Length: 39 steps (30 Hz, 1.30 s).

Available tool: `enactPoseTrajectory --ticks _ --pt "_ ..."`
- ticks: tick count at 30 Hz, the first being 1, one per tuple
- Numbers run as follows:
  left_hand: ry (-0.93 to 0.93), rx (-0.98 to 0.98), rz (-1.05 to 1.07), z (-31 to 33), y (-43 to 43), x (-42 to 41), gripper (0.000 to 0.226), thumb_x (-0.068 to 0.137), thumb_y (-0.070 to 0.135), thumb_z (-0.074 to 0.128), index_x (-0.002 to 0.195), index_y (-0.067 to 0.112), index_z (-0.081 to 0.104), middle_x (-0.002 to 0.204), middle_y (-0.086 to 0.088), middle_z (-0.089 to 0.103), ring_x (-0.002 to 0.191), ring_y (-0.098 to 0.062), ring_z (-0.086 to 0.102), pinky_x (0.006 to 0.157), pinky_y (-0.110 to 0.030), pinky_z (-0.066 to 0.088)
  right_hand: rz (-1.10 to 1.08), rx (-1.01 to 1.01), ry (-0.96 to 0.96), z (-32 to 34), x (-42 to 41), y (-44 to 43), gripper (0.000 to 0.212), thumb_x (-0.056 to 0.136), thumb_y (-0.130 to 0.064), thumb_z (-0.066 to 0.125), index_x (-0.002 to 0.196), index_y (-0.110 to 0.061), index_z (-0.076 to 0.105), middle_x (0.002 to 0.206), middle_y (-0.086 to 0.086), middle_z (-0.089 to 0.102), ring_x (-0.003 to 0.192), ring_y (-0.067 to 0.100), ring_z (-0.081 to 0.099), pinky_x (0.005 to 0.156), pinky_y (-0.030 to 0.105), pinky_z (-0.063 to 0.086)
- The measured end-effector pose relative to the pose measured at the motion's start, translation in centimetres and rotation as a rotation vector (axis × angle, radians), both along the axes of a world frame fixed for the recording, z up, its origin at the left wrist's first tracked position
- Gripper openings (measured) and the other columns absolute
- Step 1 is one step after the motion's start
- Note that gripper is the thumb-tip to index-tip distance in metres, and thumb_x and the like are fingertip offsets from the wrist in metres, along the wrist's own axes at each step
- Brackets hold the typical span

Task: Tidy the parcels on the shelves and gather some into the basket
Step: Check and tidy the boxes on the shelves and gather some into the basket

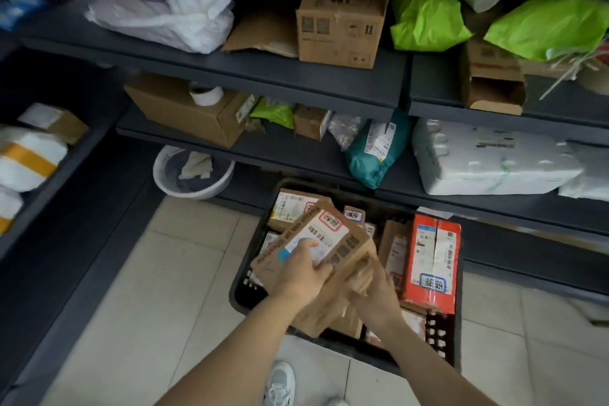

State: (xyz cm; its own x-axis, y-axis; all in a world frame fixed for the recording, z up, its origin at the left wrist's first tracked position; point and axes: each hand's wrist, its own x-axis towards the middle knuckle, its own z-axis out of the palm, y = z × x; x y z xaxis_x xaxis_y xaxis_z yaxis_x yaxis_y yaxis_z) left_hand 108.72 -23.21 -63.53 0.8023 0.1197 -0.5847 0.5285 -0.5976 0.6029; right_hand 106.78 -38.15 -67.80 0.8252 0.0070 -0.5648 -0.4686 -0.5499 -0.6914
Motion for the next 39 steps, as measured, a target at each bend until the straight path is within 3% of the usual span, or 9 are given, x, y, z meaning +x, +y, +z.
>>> enactPoseTrajectory --ticks 3,7,10,13,16,18,23,27,39 --pt "-0.111 0.260 -0.020 -1.9 2.2 0.3 0.054 0.089 0.035 0.061 0.137 0.027 0.036 0.131 -0.003 0.048 0.119 -0.021 0.047 0.096 -0.035 0.040 -0.071 0.115 0.055 -0.5 1.1 0.0 0.088 0.072 -0.036 0.072 0.145 -0.031 0.024 0.142 0.003 0.042 0.131 0.025 0.042 0.104 0.047 0.042" --pt "-0.017 0.307 0.007 -4.6 4.6 -0.4 0.073 0.084 0.053 0.059 0.144 0.029 0.026 0.142 -0.005 0.032 0.132 -0.026 0.030 0.105 -0.045 0.037 -0.143 0.161 0.008 -0.7 2.4 -0.6 0.097 0.079 -0.038 0.073 0.152 -0.027 0.009 0.156 0.002 0.014 0.140 0.028 0.027 0.108 0.047 0.032" --pt "0.109 0.330 0.202 -6.1 5.6 -1.6 0.085 0.081 0.060 0.057 0.146 0.017 0.023 0.145 -0.010 0.029 0.134 -0.030 0.029 0.106 -0.046 0.036 -0.146 0.229 0.034 -0.1 3.3 -0.9 0.093 0.069 -0.063 0.067 0.147 -0.030 0.026 0.150 0.002 0.028 0.133 0.027 0.037 0.105 0.050 0.037" --pt "0.158 0.000 0.418 -6.2 5.6 -2.3 0.060 0.084 0.047 0.064 0.130 0.013 0.048 0.132 -0.011 0.052 0.117 -0.026 0.052 0.097 -0.041 0.047 -0.223 0.199 0.064 -0.1 3.7 -0.8 0.058 0.079 -0.053 0.065 0.121 -0.017 0.046 0.123 0.005 0.055 0.109 0.024 0.055 0.092 0.042 0.045" --pt "0.017 0.006 0.360 -5.6 5.8 -2.0 0.042 0.083 0.035 0.069 0.118 0.018 0.057 0.116 0.002 0.057 0.096 -0.013 0.058 0.079 -0.024 0.052 -0.274 0.092 0.100 -0.3 2.9 -0.8 0.036 0.084 -0.043 0.065 0.097 -0.014 0.048 0.103 0.008 0.063 0.090 0.022 0.061 0.082 0.041 0.049" --pt "-0.059 0.085 0.275 -4.4 6.4 -0.7 0.042 0.086 0.026 0.067 0.123 0.016 0.051 0.106 0.009 0.045 0.092 -0.007 0.049 0.069 -0.011 0.044 -0.292 0.101 0.142 -0.9 1.1 -0.3 0.035 0.084 -0.038 0.067 0.102 -0.015 0.049 0.102 0.007 0.065 0.089 0.021 0.063 0.084 0.042 0.051" --pt "-0.049 0.215 0.078 -3.6 8.8 1.3 0.040 0.088 0.022 0.064 0.126 0.017 0.051 0.124 -0.003 0.054 0.107 -0.017 0.057 0.076 -0.018 0.043 -0.208 0.159 0.170 -2.4 -2.1 3.0 0.070 0.077 -0.042 0.071 0.134 -0.041 0.031 0.125 0.000 0.056 0.111 0.024 0.058 0.094 0.047 0.049" --pt "0.033 0.265 -0.010 -4.7 10.7 -0.7 0.042 0.090 0.026 0.061 0.129 0.027 0.045 0.121 -0.003 0.054 0.108 -0.018 0.058 0.075 -0.024 0.052 -0.013 -0.043 0.124 -2.6 -1.1 4.3 0.076 0.090 -0.048 0.053 0.150 -0.035 0.009 0.148 0.003 0.029 0.130 0.028 0.041 0.099 0.041 0.039" --pt "0.023 0.448 -0.181 0.8 15.6 -5.1 0.063 0.089 0.030 0.059 0.145 0.022 0.033 0.146 -0.005 0.036 0.131 -0.023 0.040 0.107 -0.032 0.035 0.230 -0.353 0.137 0.4 0.4 5.8 0.080 0.089 -0.036 0.054 0.149 -0.013 0.006 0.144 0.017 0.035 0.131 0.037 0.036 0.105 0.050 0.038"
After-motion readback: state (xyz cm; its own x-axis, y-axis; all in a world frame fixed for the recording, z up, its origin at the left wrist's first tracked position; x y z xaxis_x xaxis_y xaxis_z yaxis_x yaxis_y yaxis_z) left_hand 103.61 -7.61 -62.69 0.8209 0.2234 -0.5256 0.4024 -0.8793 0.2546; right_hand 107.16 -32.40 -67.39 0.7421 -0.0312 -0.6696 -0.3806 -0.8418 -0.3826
